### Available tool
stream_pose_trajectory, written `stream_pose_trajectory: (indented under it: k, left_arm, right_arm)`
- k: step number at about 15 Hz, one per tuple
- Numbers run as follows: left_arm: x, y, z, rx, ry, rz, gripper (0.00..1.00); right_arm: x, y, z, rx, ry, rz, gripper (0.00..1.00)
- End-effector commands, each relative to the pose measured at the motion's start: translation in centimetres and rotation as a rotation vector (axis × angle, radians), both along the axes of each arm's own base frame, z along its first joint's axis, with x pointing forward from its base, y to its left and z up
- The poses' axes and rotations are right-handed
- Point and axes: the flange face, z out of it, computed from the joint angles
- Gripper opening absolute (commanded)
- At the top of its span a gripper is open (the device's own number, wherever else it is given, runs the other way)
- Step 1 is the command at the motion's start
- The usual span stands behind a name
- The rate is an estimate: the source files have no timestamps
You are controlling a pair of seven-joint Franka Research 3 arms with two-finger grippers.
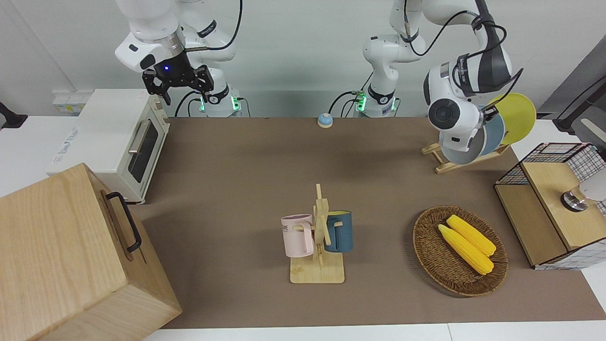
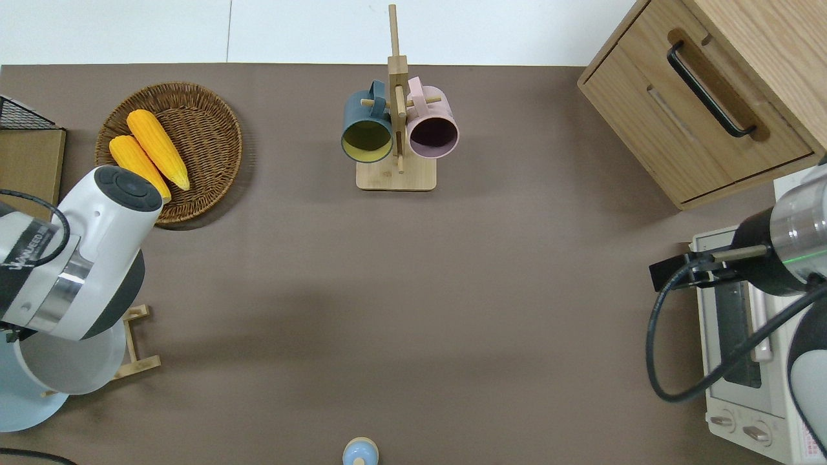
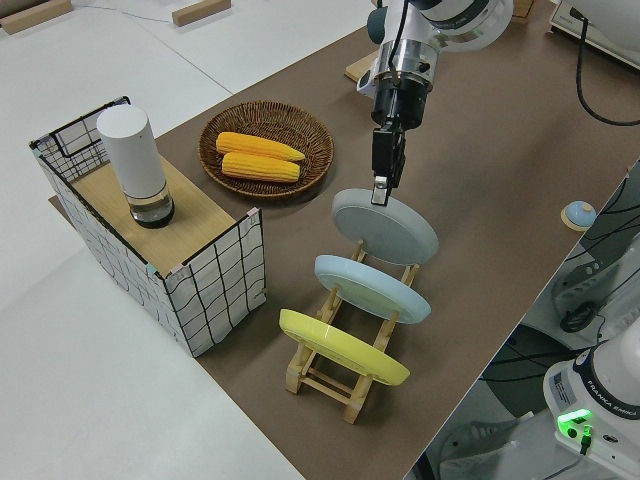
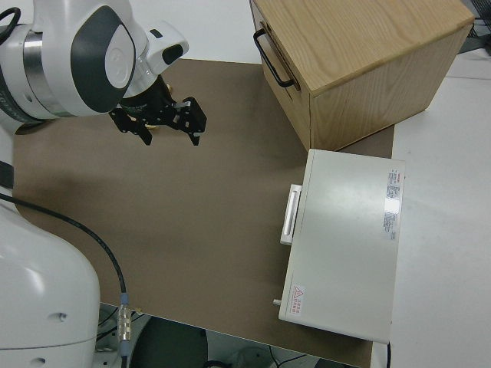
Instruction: Pick gray plate from table and place it on lower plate rack with left arm
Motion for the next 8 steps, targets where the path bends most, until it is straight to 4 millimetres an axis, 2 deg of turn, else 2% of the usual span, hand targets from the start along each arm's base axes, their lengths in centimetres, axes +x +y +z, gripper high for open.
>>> stream_pose_trajectory:
  k: [1,2,4,6,7,8]
  left_arm:
    - [-0.6,-0.03,-1.26,0.057,0.002,0.017,0.0]
    - [-0.61,-0.1,-1.27,0.05,0.0,0.023,0.08]
    - [-0.79,-0.32,-1.38,0.02,0.012,0.028,0.51]
    - [-0.78,-0.63,-1.51,-0.02,0.009,0.04,0.8]
    - [-0.77,-0.8,-1.49,-0.028,0.004,0.04,0.99]
    - [-0.71,-0.95,-1.37,-0.042,0.0,0.048,0.99]
  right_arm:
    - [-0.27,-0.38,0.4,0.002,0.005,-0.005,0.987]
    - [-0.27,-0.38,0.4,0.002,0.005,-0.005,0.99]
    - [-0.28,-0.3,0.4,0.002,0.005,-0.003,0.987]
    - [-0.27,-0.38,0.4,0.002,0.005,-0.005,0.99]
    - [-0.27,-0.38,0.4,0.002,0.005,-0.005,0.99]
    - [-0.28,-0.3,0.4,0.002,0.005,-0.003,0.99]
